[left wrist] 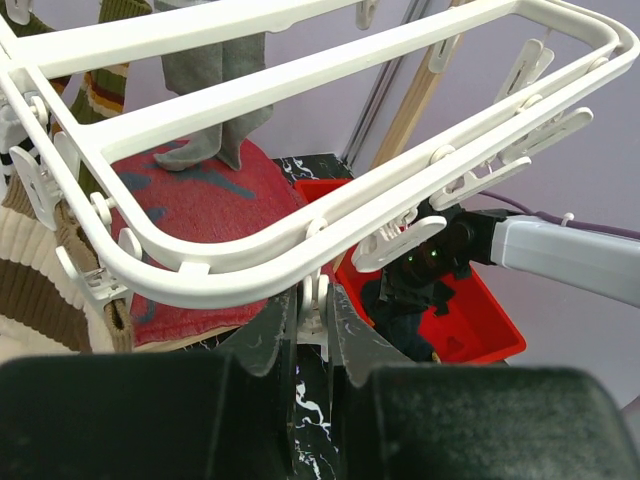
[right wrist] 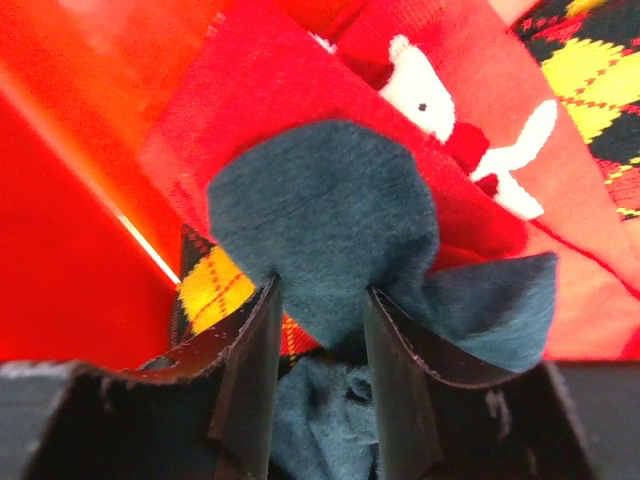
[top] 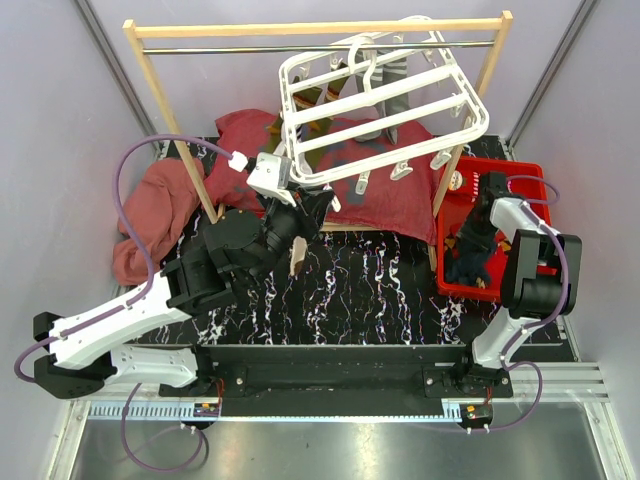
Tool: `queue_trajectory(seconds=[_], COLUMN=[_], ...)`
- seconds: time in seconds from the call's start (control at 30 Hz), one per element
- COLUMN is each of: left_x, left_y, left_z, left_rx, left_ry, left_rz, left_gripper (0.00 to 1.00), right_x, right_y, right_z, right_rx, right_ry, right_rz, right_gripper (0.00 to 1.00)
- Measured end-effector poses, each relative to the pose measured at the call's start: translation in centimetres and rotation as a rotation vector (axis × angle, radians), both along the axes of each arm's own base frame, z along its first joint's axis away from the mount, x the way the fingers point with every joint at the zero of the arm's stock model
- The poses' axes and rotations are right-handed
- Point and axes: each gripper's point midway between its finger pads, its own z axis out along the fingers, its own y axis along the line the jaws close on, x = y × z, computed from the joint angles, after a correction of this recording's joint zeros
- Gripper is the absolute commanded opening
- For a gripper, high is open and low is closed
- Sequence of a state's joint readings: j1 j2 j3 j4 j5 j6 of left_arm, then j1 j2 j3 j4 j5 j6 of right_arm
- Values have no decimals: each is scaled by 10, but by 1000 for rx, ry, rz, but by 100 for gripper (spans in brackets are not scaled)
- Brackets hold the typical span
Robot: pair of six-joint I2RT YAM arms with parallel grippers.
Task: Clip the socks to the hanger
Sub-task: Pick up the sock from the bin.
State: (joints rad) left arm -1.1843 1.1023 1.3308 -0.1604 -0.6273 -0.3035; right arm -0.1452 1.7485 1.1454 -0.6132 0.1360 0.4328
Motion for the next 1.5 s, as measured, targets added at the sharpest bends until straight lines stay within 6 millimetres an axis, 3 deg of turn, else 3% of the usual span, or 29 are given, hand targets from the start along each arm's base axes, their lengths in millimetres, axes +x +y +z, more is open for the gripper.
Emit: queue_trajectory(seconds=[0.17, 0.37, 0.47, 0.57, 0.63, 0.7, 0.73, 0.87, 1.0, 1.13, 1.27, 1.33, 1.4, 1.5], left_x=[0, 0, 0, 0, 1, 1, 1, 2, 2, 2, 1, 1, 1, 1], left_y=[0, 0, 0, 0, -2, -3, -3, -4, -4, -4, -3, -3, -3, -3], left_z=[0, -1, -1, -1, -2, -4, -4, -6, -5, -4, -4, -4, -3, -3], left_rx=[0, 2, 2, 3, 7, 11, 13, 17, 16, 15, 17, 17, 15, 16], left_ry=[0, 1, 1, 2, 3, 5, 6, 7, 7, 7, 7, 7, 7, 7], left_rz=[0, 0, 0, 0, 0, 0, 0, 0, 0, 0, 0, 0, 0, 0], left_gripper=[10, 10, 10, 10, 10, 10, 10, 10, 10, 10, 10, 10, 10, 10], right_x=[18, 37, 45, 44, 42, 42, 42, 41, 36, 34, 33, 31, 28, 25], right_y=[-3, -6, -8, -7, -7, -8, -8, -8, -6, 0, 7, 10, 14, 18], right_z=[14, 29, 22, 3, -6, -7, -7, -2, 20, 60, 106, 119, 124, 112], right_rx=[-11, -22, -24, -19, -17, -22, -24, -23, -23, -12, 4, 13, 28, 47], right_ry=[-56, -109, -106, -62, -37, -34, -36, -47, -95, -196, -322, -361, -379, -359], right_rz=[14, 17, 17, 20, 23, 31, 32, 35, 34, 43, 59, 65, 73, 81], right_gripper=[55, 53, 49, 42, 28, 19, 9, 0, 0, 1, 8, 13, 13, 14])
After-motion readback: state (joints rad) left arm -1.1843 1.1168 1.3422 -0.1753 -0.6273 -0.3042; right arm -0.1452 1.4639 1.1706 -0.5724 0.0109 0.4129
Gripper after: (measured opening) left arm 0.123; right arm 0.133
